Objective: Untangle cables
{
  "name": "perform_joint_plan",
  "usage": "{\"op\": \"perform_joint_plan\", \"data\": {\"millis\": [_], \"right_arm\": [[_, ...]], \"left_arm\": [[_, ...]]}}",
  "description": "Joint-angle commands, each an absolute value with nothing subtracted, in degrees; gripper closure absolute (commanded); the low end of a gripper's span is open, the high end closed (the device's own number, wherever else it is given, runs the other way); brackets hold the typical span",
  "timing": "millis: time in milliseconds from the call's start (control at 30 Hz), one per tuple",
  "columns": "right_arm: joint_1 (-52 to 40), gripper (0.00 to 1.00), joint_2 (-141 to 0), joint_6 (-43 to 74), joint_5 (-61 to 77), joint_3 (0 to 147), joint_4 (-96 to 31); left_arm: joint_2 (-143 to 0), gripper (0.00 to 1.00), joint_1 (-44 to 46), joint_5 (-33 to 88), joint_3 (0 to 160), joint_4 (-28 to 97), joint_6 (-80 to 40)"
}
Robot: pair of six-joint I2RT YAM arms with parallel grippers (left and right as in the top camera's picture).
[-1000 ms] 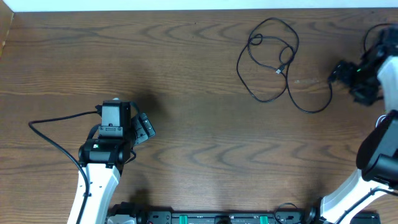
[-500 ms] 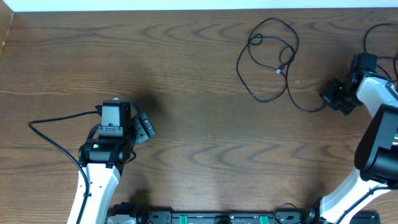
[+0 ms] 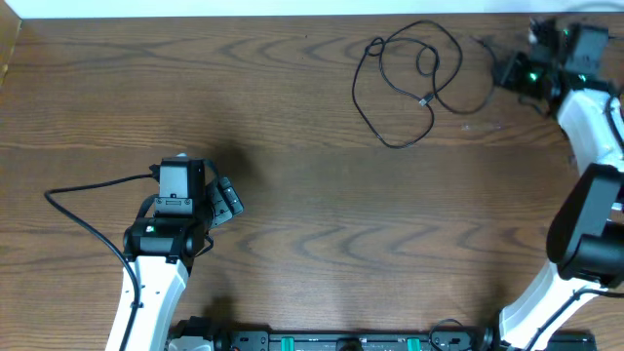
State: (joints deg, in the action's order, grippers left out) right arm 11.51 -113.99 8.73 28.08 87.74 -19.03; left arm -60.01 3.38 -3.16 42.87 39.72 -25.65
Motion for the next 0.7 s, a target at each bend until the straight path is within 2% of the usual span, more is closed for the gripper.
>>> {"op": "perform_joint_plan", "data": {"millis": [0, 167, 333, 400, 567, 600, 667], "right_arm": [[5.82, 0.99, -113.75, -8.75, 30.09, 91.00, -19.49], [-3.27, 0.99, -114.85, -20.58, 20.29, 90.76, -19.92], [-10.70, 0.98, -119.74, -20.82, 3.55, 90.74, -16.34], [-12.08, 0.90, -122.56, -20.12, 3.36, 90.74, -13.58], [-12.47, 0.90, -126.96, -15.42, 3.40, 90.74, -8.47], [-12.45, 0.88, -127.42, -14.81, 3.42, 90.74, -7.66], [-12.49, 0.77, -127.81, -14.76, 4.27, 90.74, -6.31]], "left_arm": [[-60.18, 0.06, 3.07, -3.70, 43.20, 39.86, -25.36], [-60.18, 0.06, 3.07, -3.70, 43.20, 39.86, -25.36], [-60.18, 0.06, 3.07, -3.70, 43.20, 39.88, -25.36], [-60.18, 0.06, 3.07, -3.70, 43.20, 39.86, -25.36], [-60.18, 0.06, 3.07, -3.70, 43.20, 39.86, -25.36], [-60.18, 0.06, 3.07, -3.70, 43.20, 39.86, -25.36], [-60.18, 0.06, 3.07, -3.70, 43.20, 39.86, -25.36]]}}
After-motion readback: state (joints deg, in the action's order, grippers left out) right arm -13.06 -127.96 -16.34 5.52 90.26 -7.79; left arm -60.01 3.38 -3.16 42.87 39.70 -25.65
